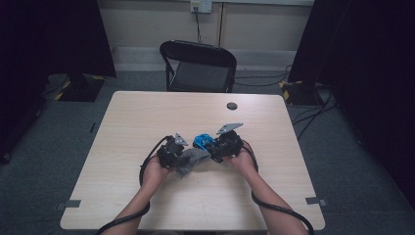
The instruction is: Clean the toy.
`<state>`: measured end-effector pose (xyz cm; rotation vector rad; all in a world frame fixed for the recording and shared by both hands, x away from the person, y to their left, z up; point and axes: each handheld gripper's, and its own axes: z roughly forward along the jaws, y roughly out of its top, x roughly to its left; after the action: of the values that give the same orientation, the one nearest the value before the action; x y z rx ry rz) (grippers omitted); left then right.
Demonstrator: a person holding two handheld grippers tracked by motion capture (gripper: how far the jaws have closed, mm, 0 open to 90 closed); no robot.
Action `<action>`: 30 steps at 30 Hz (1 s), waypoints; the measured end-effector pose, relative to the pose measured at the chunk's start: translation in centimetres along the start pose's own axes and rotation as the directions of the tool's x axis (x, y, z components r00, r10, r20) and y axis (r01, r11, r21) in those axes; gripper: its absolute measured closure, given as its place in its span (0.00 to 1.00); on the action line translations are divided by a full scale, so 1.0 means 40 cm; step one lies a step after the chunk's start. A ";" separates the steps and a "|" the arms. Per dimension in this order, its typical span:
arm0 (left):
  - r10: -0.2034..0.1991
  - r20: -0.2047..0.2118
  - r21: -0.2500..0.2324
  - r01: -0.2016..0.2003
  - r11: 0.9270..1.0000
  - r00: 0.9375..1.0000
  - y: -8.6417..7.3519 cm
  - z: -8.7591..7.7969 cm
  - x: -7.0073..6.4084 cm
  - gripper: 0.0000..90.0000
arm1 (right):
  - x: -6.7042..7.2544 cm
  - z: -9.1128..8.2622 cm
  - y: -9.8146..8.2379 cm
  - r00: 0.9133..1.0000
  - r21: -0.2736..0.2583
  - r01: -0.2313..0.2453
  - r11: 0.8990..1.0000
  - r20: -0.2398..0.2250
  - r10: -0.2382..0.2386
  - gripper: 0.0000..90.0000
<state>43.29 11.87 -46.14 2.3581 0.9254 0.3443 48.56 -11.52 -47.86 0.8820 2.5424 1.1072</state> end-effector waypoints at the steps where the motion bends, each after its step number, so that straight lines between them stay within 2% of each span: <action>1: 0.000 -0.006 0.003 0.000 1.000 1.000 0.003 0.001 0.001 0.79 | 0.000 0.000 0.000 1.000 0.001 0.001 1.000 -0.001 -0.001 0.49; 6: 0.004 -0.022 0.014 -0.004 1.000 1.000 0.011 0.005 0.012 0.79 | -0.001 -0.001 -0.001 1.000 -0.001 0.004 1.000 -0.002 -0.004 0.49; 10: 0.003 -0.052 0.027 -0.001 1.000 0.999 0.009 0.000 0.028 0.79 | -0.002 -0.001 -0.002 1.000 -0.004 0.003 1.000 -0.003 -0.003 0.49; 14: -0.013 -0.047 0.032 0.014 0.999 0.999 0.005 -0.002 0.045 0.79 | -0.002 -0.002 -0.002 1.000 -0.003 0.003 1.000 -0.004 -0.003 0.49; 22: -0.036 -0.075 0.045 0.039 0.998 0.997 0.010 -0.005 0.072 0.79 | -0.001 -0.002 -0.004 1.000 -0.005 -0.004 1.000 -0.005 0.004 0.49; 30: -0.073 -0.094 0.031 0.076 0.997 0.993 -0.001 -0.010 0.097 0.79 | -0.002 -0.002 -0.007 1.000 -0.012 -0.003 1.000 -0.004 0.003 0.49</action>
<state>45.93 14.72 -45.72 2.3487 1.0680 0.4136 48.46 -11.77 -48.00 0.8823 2.5355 1.1254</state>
